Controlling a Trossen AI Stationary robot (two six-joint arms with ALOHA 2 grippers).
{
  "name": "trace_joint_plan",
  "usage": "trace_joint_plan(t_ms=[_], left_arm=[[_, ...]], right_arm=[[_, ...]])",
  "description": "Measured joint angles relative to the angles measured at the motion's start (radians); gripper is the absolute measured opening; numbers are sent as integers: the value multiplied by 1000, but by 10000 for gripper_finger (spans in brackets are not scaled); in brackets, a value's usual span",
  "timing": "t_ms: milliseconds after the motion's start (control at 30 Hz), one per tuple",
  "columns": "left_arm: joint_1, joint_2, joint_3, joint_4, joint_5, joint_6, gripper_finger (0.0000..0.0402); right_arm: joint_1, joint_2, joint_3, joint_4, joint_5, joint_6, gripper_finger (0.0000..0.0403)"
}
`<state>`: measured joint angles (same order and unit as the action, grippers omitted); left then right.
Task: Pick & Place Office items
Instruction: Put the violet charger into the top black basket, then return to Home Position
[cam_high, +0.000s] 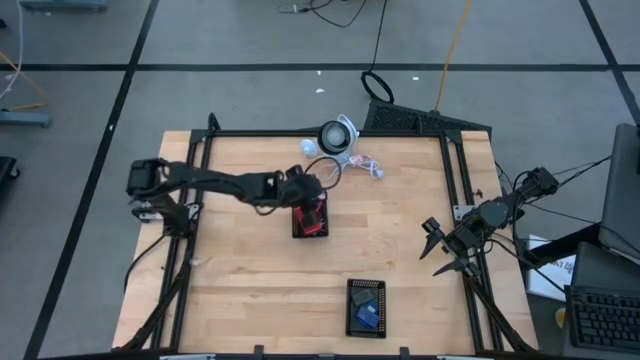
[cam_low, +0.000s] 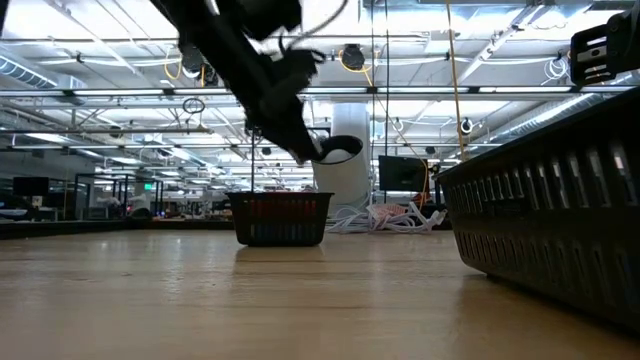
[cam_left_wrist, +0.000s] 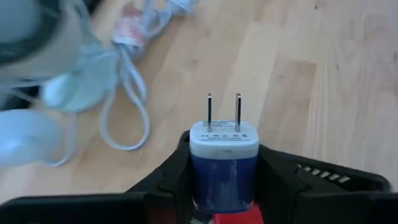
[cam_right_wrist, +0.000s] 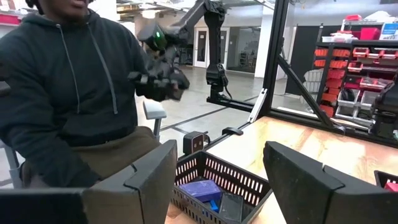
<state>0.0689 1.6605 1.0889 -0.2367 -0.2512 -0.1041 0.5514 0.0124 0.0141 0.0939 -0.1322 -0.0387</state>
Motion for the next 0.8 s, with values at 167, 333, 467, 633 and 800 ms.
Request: trace_joint_plan(t_ms=[167, 333, 467, 633, 800], left_arm=[[55, 93, 0, 31, 50, 17, 136], [76, 133, 0, 38, 88, 13, 131], [76, 147, 0, 43, 97, 13, 152], [77, 148, 0, 41, 95, 13, 193], [76, 145, 0, 64, 94, 40, 218]], right_arm=[[0, 0, 0, 1, 0, 0, 227], [0, 0, 0, 1, 0, 0, 229], [0, 0, 0, 1, 0, 0, 232], [0, 0, 0, 1, 0, 0, 232], [0, 0, 0, 1, 0, 0, 227]])
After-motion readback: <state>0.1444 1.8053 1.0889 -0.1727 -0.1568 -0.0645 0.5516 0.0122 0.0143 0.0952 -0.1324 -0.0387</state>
